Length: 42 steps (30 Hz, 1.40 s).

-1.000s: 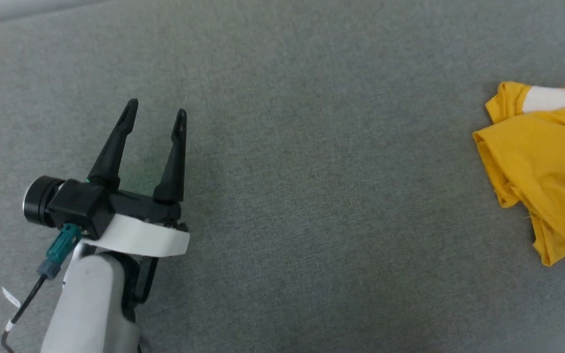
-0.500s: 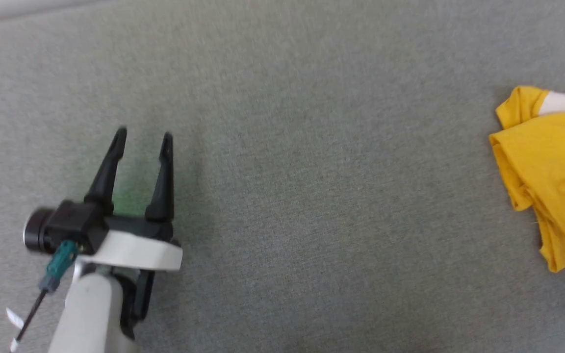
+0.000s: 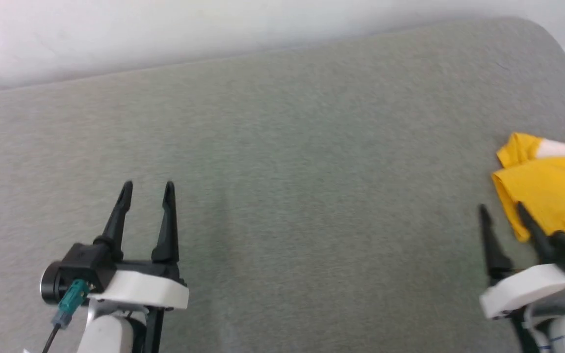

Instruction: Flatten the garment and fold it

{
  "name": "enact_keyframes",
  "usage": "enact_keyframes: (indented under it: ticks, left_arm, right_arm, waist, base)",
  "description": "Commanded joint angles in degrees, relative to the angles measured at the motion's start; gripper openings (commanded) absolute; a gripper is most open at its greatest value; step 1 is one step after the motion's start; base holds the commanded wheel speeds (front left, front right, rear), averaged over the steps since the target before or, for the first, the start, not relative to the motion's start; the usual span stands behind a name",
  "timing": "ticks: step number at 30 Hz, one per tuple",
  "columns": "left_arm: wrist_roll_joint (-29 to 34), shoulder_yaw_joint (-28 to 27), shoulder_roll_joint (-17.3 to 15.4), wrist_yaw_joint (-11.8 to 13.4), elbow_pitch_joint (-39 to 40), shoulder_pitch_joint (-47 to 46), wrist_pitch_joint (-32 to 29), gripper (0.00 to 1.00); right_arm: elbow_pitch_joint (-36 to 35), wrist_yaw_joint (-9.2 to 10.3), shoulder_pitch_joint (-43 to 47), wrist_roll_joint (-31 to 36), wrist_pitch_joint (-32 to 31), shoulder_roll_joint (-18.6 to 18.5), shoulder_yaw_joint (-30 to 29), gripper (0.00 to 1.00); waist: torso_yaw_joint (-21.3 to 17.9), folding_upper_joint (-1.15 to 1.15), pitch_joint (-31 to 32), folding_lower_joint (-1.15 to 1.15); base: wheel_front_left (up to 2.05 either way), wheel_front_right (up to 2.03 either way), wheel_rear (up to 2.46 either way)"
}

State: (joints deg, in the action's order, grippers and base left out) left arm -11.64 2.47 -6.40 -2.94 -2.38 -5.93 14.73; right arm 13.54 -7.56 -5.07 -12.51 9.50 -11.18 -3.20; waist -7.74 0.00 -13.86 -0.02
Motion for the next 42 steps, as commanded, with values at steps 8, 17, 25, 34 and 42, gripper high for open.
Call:
enact_keyframes:
  ticks: [8,17,25,34,42]
  left_arm:
    - [0.1,-2.5,0.2,0.5,-1.9,4.5,0.3,1.0]
    - [-0.1,-4.5,-0.8,0.1,-4.9,8.8,0.3,1.0]
    - [-0.3,-4.9,-0.6,-0.4,-6.7,10.2,0.3,1.0]
    - [-0.2,-4.7,0.0,-0.8,-7.6,11.3,0.3,1.0]
    - [0.2,-4.5,0.0,-0.8,-7.8,10.5,-0.3,0.0]
  right_arm:
    - [-10.7,0.08,3.3,2.3,-1.4,4.6,3.5,1.0]
    - [-17.0,0.08,9.0,5.1,-3.5,6.7,3.5,1.0]
    - [-18.3,0.08,12.5,6.0,-4.3,7.6,3.2,1.0]
    - [-18.4,0.08,13.3,5.9,-4.5,8.0,3.5,1.0]
    - [-18.0,0.01,12.8,6.0,-4.5,7.9,3.5,0.0]
  waist:
    - [8.8,0.0,6.7,0.02]
    - [10.0,0.0,10.1,0.02]
    - [9.7,0.0,12.3,0.02]
    - [9.7,0.0,13.2,0.02]
    - [9.9,0.0,13.3,0.02]
  base:
    - [0.0,0.0,0.0]
    - [0.0,0.0,0.0]
    - [0.0,0.0,0.0]
    - [0.0,0.0,0.0]
    - [0.0,0.0,0.0]
